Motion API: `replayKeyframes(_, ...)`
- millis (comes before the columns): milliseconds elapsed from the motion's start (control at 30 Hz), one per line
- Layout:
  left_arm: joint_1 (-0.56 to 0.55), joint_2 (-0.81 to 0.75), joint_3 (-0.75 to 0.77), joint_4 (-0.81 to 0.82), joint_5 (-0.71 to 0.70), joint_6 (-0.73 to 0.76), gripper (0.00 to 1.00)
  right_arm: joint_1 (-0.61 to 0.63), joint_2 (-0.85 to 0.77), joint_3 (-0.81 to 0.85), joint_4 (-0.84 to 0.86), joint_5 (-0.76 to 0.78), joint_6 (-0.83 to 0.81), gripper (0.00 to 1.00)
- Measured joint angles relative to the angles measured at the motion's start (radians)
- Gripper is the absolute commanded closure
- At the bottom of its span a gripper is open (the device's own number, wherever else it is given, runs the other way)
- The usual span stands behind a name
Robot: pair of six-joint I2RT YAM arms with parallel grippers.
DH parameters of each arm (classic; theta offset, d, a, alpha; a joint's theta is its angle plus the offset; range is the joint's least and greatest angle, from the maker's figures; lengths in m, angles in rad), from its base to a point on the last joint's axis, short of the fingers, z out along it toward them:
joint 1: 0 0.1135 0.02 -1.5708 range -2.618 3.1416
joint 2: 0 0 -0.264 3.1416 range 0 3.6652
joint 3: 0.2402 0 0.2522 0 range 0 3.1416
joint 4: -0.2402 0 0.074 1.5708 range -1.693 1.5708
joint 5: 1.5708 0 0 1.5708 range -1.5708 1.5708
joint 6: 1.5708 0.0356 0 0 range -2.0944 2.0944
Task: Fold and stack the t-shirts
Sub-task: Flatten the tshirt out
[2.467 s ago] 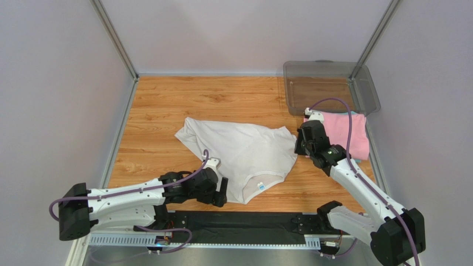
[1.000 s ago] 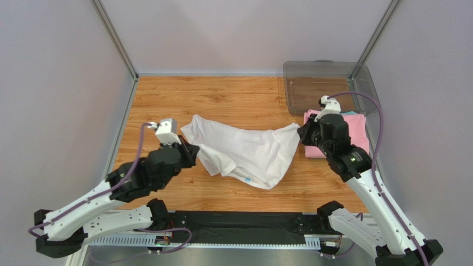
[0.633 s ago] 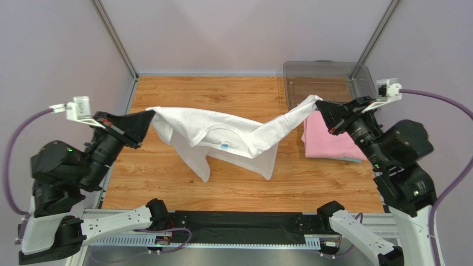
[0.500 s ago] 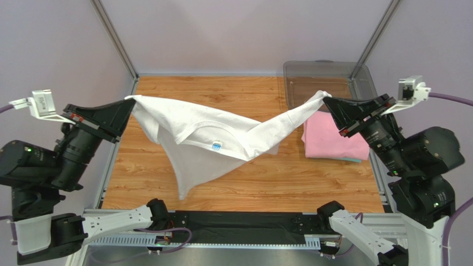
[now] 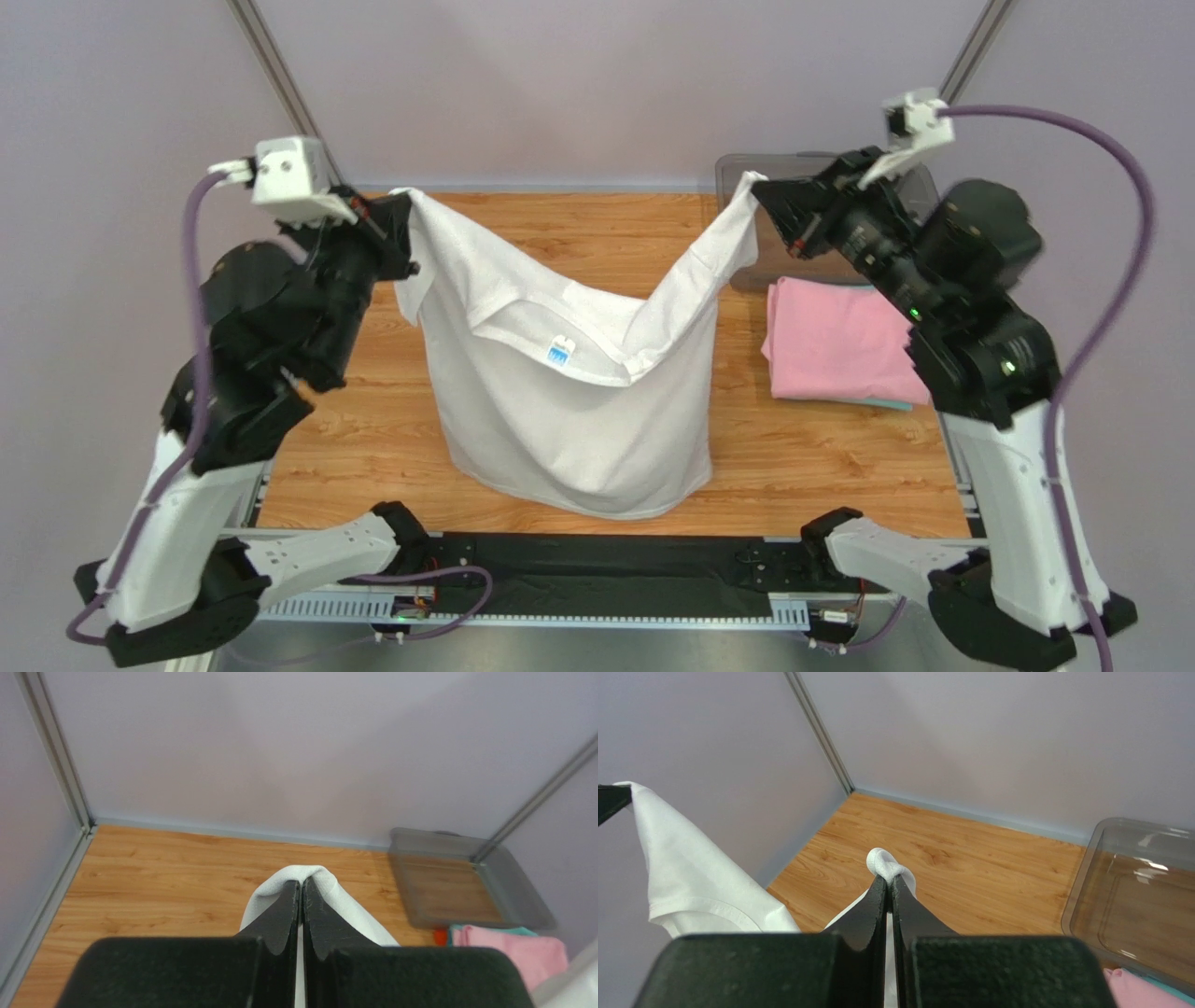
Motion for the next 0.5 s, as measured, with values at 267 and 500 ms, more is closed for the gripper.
replayKeyframes(267, 0.584, 0.43, 0.144, -0.071, 0.541, -0.168, 1.0, -0.069, 0.406, 0.155, 0.02, 0.069, -0.077, 1.0)
replayKeyframes(500, 0.722, 0.803, 0.71, -0.209, 0.844, -0.198, 1.0, -0.148, 0.706, 0.605, 0.008, 0.052, -0.072, 1.0)
